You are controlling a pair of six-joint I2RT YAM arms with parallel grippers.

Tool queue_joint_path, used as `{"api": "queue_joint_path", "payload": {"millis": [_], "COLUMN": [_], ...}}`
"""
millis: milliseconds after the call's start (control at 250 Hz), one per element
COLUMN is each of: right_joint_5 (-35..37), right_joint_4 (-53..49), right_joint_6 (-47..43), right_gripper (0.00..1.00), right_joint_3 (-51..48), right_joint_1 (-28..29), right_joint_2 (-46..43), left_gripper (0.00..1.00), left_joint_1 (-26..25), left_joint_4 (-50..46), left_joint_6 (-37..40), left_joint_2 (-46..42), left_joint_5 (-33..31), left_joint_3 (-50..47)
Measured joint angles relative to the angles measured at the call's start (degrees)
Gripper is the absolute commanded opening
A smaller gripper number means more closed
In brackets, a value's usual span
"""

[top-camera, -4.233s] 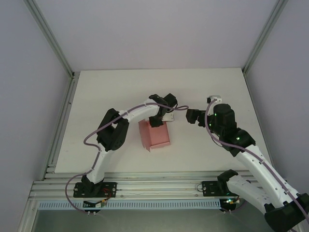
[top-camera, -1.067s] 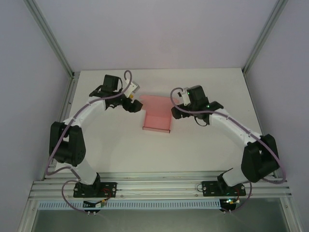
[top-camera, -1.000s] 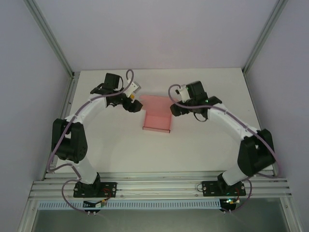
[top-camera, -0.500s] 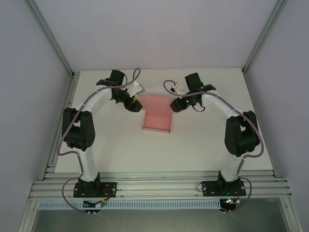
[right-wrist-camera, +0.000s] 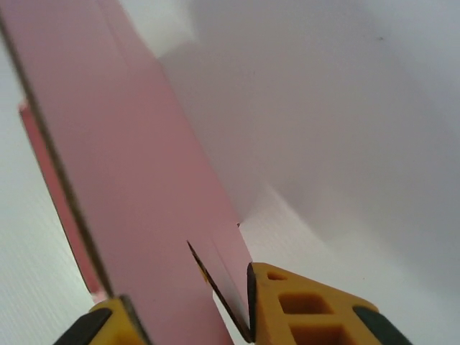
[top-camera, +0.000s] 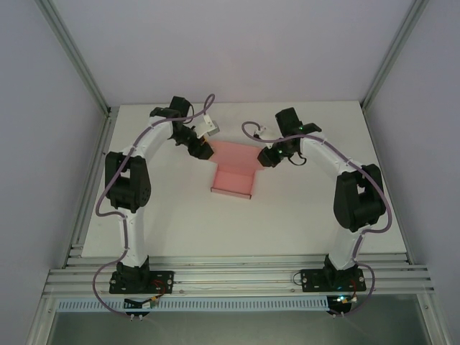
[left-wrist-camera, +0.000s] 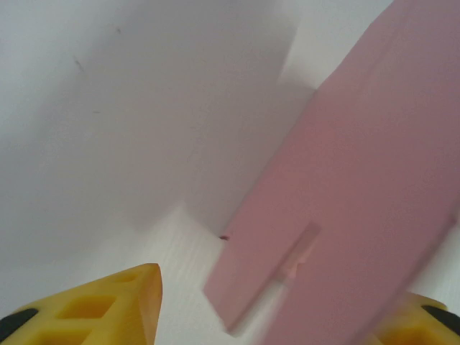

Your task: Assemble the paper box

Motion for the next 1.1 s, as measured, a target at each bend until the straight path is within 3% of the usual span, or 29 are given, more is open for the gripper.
{"api": "queue_joint_path", "payload": {"millis": [136, 327, 411, 787, 875, 1098], "right_joint_5": [-0.11, -0.31, -0.46, -8.94, -10.78, -13.00], "right_joint_4": [-1.81, -3.23, -3.37, -9.09, -12.90, -17.44], "right_joint_6": [-1.79, -4.31, -5.68, -21.35, -24.06, -26.82], "right_gripper": [0.09, 0.05, 0.00, 0.00, 0.00, 0.00], "right_joint_3": [1.31, 1.55, 1.55, 1.68, 2.95, 6.03], "right_joint_1": [0.00, 0.00, -0.07, -0.15, -0.15, -0.50], "right_joint_2": [0.59, 0.68, 0.68, 0.09, -0.15, -1.53], "left_gripper": [0.29, 0.26, 0.28, 0.40, 0.47, 0.38], "left_joint_1": [-0.26, -0.52, -0.79, -1.29, -1.07, -0.94], "left_joint_4": [-0.79, -0.15, 0.79, -2.82, -4.72, -9.09], "left_joint_6": [0.26, 0.09, 0.11, 2.27, 3.17, 6.99], "left_joint_2": [0.22, -0.07, -0.66, -1.44, -1.95, -6.60], "left_joint_5": [-0.66, -0.90, -1.38, -2.97, -2.32, -0.15], "left_joint_3": [0.00, -0.61, -1.46, -1.42, -1.42, -1.44]}}
